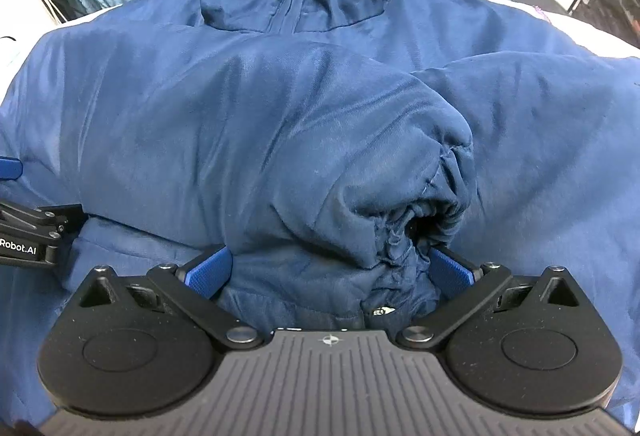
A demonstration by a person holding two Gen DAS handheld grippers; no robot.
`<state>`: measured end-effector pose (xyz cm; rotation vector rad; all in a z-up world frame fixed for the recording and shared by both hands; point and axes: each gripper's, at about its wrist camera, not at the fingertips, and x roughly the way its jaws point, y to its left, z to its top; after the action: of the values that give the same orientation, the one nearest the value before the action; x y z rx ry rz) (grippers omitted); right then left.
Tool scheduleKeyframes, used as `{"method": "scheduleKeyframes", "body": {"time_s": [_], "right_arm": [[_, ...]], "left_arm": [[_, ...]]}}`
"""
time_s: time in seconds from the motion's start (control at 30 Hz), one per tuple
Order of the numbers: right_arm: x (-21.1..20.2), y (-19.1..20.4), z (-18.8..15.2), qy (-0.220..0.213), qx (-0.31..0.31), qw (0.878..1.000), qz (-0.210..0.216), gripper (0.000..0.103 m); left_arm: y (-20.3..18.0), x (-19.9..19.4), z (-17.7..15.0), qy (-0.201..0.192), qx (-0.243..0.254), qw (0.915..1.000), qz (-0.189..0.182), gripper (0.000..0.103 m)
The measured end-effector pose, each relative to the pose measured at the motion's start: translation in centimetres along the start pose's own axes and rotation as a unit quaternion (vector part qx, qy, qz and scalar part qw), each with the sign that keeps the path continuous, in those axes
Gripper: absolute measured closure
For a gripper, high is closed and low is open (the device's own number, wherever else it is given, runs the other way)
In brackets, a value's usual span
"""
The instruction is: Fold large clothes
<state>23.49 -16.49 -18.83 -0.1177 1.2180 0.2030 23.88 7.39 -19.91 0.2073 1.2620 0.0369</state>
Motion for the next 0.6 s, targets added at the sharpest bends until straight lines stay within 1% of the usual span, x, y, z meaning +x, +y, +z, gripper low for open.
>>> {"method": "scheduleKeyframes", "body": {"time_s": [0.13,0.2,0.3,0.37,0.43,0.53,0.6], "right_arm": [[-0.7,-0.1,-0.4,-0.001,0.004,1.0,0.0,0.0],[-1.5,-0.4,-0.6,-0.013,0.02,1.0,0.001,0.0],[-3.5,-1.1,-1.6,-0.041,0.059,0.997,0.001,0.001],[-4.9,-1.8,-2.9,-0.056,0.089,0.994,0.01,0.001],[-6.2,-2.5,-4.5,-0.068,0.111,0.991,0.019,0.001],[-8.0,-2.9,-6.9,-0.085,0.116,0.989,0.022,0.001],[-9.2,-3.0,-8.3,-0.097,0.106,0.989,0.026,0.001]], "left_arm": [[0.0,-0.4,-0.6,-0.019,0.003,0.9998,-0.002,0.0],[-0.2,-1.0,-1.2,-0.035,0.002,0.9994,0.001,0.0],[-0.5,-2.1,-2.4,-0.06,-0.001,0.9981,0.007,0.0],[-0.5,-3.1,-3.3,-0.074,-0.011,0.9971,0.008,0.0],[-0.4,-4.5,-4.4,-0.091,-0.02,0.9957,-0.004,0.0],[-0.5,-6.5,-6.1,-0.112,-0.007,0.9936,-0.015,0.0],[-0.5,-7.4,-7.4,-0.106,0.003,0.9941,-0.02,0.0]]}}
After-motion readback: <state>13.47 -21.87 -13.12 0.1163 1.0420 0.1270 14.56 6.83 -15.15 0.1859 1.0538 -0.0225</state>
